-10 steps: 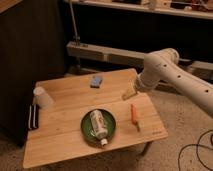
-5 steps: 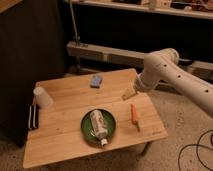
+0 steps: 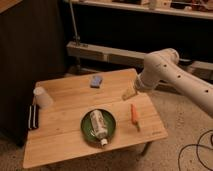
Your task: Place the pepper on the white sponge
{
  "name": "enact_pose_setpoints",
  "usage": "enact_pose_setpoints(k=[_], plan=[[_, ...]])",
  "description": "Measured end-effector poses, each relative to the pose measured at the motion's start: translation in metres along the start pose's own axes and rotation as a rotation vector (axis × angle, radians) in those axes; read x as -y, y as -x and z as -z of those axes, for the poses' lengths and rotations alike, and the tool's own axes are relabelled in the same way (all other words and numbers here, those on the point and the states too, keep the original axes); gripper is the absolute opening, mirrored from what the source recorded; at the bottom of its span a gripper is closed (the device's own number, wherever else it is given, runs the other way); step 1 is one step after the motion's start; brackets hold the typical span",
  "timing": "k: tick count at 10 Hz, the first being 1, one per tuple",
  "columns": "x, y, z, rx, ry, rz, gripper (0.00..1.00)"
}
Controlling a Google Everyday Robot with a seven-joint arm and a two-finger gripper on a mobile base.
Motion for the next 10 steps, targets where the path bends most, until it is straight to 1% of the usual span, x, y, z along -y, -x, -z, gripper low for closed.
enact_pose_setpoints(k=[3, 4, 5, 6, 7, 8, 9, 10], plan=[[0.000, 0.001, -0.001, -0.006, -0.001, -0.004, 0.80], [-0.003, 0.004, -0.001, -0.040, 0.047, -0.024, 0.80], [-0.003, 0.006, -0.010, -0.053, 0.139, -0.039, 0.80], [-0.004, 0.009, -0.021, -0.055, 0.215, -0.051, 0.80], [-0.005, 0.012, -0.035, -0.051, 0.258, -0.062, 0.80], [-0.009, 0.016, -0.056, -0.039, 0.253, -0.083, 0.80], [-0.011, 0.017, -0.071, -0.021, 0.194, -0.098, 0.80], [-0.016, 0.019, -0.088, 0.001, 0.098, -0.114, 0.80]])
